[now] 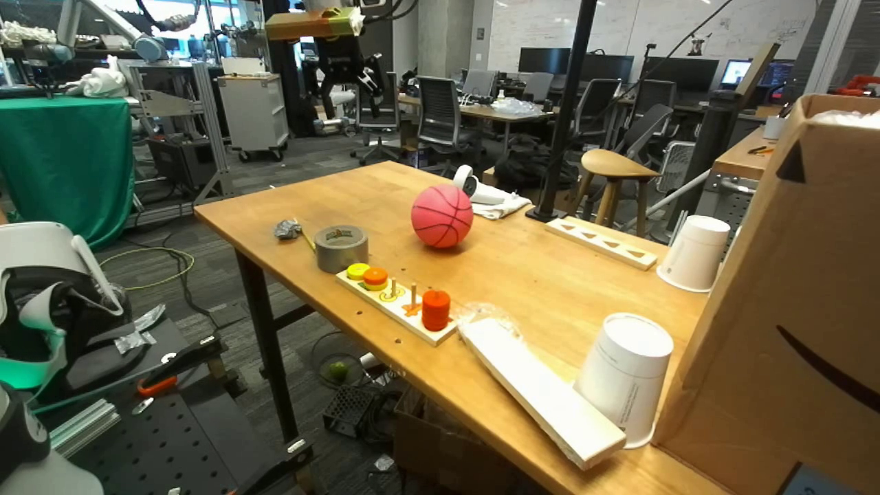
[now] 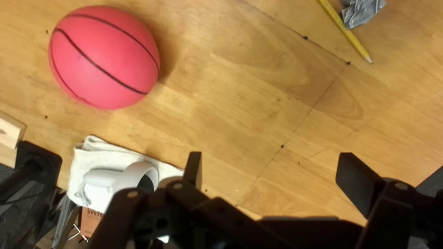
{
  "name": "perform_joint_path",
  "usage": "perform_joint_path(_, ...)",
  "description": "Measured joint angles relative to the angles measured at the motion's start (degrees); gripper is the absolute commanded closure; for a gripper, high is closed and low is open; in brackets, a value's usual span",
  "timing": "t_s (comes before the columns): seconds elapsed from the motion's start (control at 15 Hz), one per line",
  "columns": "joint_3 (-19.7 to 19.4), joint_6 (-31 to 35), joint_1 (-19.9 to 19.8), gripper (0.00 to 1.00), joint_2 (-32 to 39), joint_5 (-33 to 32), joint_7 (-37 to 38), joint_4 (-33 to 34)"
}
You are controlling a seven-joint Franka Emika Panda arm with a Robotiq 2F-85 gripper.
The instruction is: Move the red ball to the right
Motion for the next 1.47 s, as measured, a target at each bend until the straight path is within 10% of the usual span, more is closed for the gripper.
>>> perform_joint_path(1.47,-6.57,-12.03,-10.26,0.00,12.70,3.63,-13.99,9.84)
